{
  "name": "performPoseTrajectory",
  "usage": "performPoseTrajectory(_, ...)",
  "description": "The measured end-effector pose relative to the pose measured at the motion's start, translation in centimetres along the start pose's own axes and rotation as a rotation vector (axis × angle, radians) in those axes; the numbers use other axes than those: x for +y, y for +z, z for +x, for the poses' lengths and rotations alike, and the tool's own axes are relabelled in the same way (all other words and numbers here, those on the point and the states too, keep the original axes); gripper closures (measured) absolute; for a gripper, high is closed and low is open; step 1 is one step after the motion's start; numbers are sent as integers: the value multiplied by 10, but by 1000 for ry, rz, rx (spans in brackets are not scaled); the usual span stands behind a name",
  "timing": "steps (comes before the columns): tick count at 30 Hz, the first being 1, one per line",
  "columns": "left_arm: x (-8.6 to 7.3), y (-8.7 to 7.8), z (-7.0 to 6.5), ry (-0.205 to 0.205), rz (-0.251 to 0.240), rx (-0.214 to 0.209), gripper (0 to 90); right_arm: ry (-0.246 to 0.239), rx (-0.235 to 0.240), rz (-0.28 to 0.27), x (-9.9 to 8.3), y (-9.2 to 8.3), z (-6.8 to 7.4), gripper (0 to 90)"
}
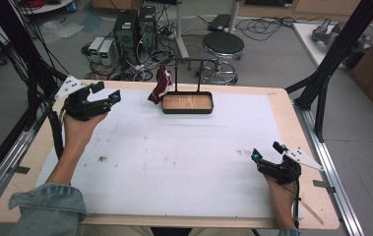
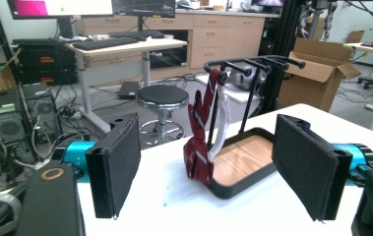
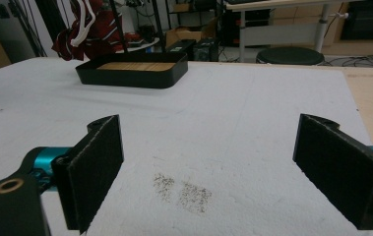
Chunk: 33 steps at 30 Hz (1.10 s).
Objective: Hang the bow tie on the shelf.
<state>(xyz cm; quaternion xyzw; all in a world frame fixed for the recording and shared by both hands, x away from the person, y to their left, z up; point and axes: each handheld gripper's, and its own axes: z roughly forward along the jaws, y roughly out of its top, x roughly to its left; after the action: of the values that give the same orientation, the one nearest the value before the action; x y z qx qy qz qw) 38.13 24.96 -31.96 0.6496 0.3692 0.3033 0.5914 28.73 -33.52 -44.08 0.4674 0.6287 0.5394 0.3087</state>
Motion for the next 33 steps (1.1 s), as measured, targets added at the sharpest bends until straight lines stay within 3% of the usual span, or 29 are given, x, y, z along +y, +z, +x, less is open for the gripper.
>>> performPoseTrajectory(12,-24,-50,-2,20,-5,52,252,5,-3,2,0,0,0,108)
performPoseTrajectory(20,-52,-77,-4,7,10,96,252,11,-6,5,0,0,1,108)
performPoseTrajectory(28,-78,-93,-8,-1,21,135,248,10,-11,7,0,0,0,108)
performPoseTrajectory(33,-94,-95,-9,-27,36,149,245,10,-12,7,0,0,0,108)
